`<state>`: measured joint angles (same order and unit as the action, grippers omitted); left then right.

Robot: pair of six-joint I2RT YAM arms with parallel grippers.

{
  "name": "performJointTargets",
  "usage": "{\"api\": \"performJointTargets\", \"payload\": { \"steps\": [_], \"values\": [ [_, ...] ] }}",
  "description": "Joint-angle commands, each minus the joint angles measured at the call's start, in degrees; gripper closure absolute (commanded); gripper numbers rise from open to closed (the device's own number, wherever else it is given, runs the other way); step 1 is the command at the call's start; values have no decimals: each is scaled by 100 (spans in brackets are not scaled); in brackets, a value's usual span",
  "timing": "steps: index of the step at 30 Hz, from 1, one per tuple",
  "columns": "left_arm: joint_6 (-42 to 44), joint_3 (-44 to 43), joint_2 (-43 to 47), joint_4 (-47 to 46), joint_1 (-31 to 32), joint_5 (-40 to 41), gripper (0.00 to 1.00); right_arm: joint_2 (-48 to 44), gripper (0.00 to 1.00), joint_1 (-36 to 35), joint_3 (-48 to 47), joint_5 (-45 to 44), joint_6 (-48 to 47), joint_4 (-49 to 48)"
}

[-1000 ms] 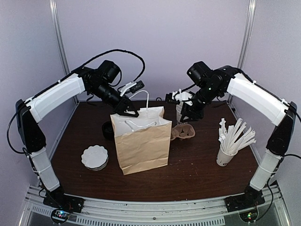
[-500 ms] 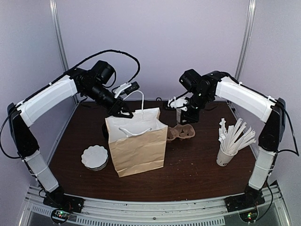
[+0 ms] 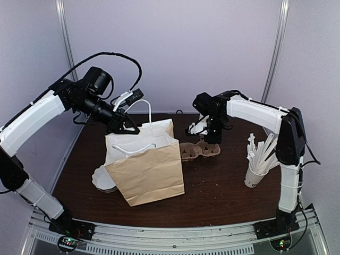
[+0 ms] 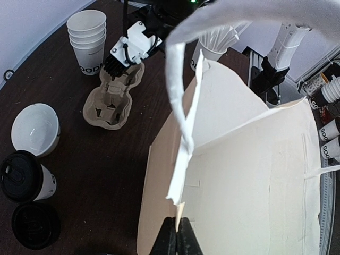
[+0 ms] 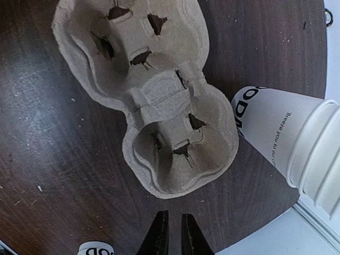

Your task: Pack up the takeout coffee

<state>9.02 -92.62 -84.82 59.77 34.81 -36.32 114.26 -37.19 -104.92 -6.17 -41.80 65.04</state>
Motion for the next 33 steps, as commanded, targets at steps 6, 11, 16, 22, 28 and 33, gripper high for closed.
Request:
{"api": "performJointTargets", "payload": {
  "steps": [6, 11, 16, 22, 28, 33],
  "values": [
    [-74, 577, 739, -293, -44, -297, 100, 534, 83, 63, -720, 189, -37, 378],
    [-82, 785, 1093, -492, -44, -296, 100, 474, 67, 103, -634, 1385, -807, 378],
    [-80, 799, 1038, -512, -44, -512, 100, 451, 62, 311, -503, 2156, -1597, 19],
    [-33, 857, 966, -518, -44, -600, 100, 881, 57, 555, -1066, 2474, -2152, 282],
    [-14, 895, 941, -517, -44, -676, 100, 1258, 61, 634, -1417, 2801, -2729, 723],
    [4, 882, 901, -507, -44, -713, 100, 1424, 63, 623, -1579, 2696, -2504, 502]
  ]
}}
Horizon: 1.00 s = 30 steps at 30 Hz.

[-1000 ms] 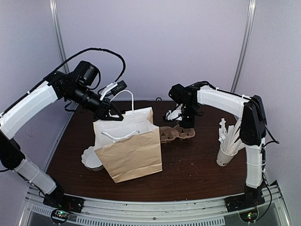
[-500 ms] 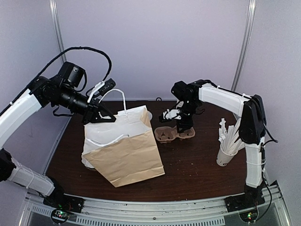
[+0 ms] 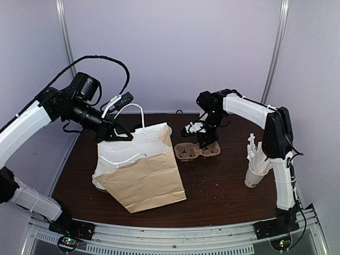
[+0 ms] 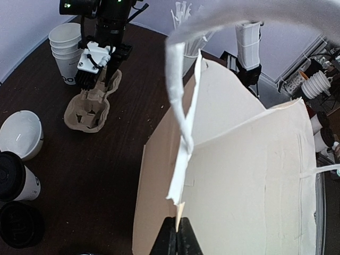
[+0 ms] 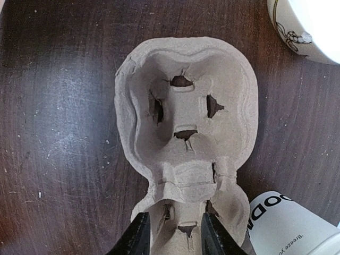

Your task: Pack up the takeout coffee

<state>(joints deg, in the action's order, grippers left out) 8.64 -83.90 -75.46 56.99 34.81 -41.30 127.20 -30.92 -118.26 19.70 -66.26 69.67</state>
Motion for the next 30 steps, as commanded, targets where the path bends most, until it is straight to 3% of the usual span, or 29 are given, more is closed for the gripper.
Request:
{"api": "performJointTargets", "payload": {
  "steps": [1, 8, 30],
  "values": [
    [41, -1, -55, -232, -44, -227, 100, 178, 62, -2, -287, 53, -40, 38],
    [49, -30, -150, -224, -44, -282, 100, 485, 60, -10, -398, -383, 32, 53],
    [57, 32, -109, -228, -44, -312, 100, 1049, 57, -94, -975, -607, 104, 346]
  ]
}}
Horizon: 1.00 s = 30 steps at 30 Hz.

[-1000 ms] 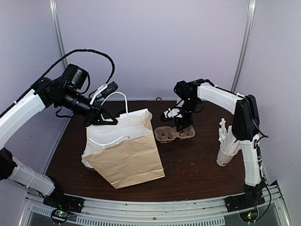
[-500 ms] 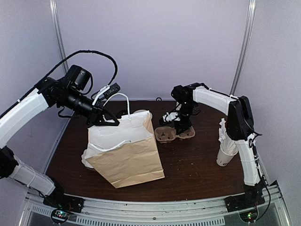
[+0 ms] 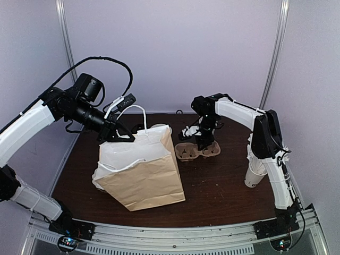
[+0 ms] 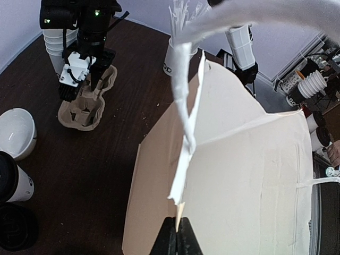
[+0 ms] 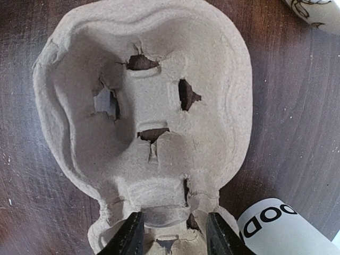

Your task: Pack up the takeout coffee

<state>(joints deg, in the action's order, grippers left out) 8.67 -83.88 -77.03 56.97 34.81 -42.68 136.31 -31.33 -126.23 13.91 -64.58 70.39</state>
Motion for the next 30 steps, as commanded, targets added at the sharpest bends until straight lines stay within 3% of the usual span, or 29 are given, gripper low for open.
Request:
{"api": "performJointTargets", "payload": {
  "steps": [1, 15, 30],
  "values": [
    [58, 29, 48, -222, -44, -171, 100, 152, 57, -61, -179, -34, -85, 305],
    [74, 42, 43, -227, -44, -164, 100, 121, 58, -117, -296, 17, -145, 578],
    [50, 77, 44, -261, -44, -214, 100, 270, 58, -145, -265, -205, 104, 214]
  ]
}}
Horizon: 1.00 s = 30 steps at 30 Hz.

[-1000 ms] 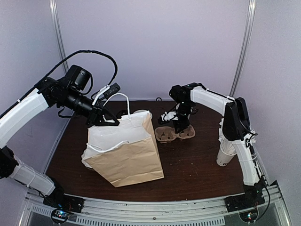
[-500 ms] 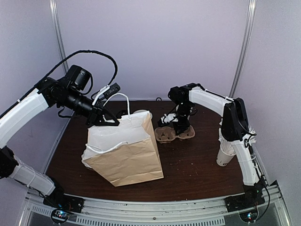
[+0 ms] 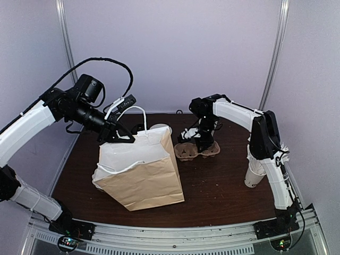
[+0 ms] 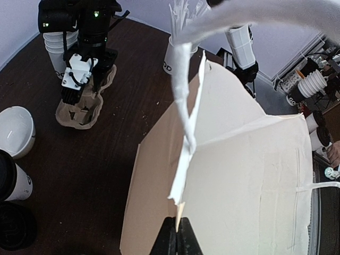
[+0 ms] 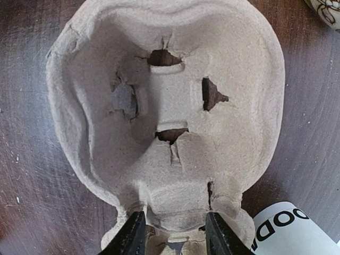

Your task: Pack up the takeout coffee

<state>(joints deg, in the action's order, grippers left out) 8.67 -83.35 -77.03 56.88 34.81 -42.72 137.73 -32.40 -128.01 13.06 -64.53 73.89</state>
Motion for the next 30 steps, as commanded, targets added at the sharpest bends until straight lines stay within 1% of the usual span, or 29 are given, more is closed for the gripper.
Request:
{"api": "performJointTargets", "payload": {
  "steps": [1, 12, 15, 30],
  "values": [
    [48, 26, 36, -260, -44, -209, 100, 124, 57, -38, -74, -125, 94, -155],
    [51, 43, 25, -279, -44, -237, 100, -91, 58, -71, -1, -120, 5, -226],
    [56, 40, -2, -275, -44, -258, 100, -161, 56, -98, 63, -134, -17, -212],
    [38, 56, -27, -282, -44, -324, 100, 131, 54, -111, 12, -357, -30, -101]
  ]
}}
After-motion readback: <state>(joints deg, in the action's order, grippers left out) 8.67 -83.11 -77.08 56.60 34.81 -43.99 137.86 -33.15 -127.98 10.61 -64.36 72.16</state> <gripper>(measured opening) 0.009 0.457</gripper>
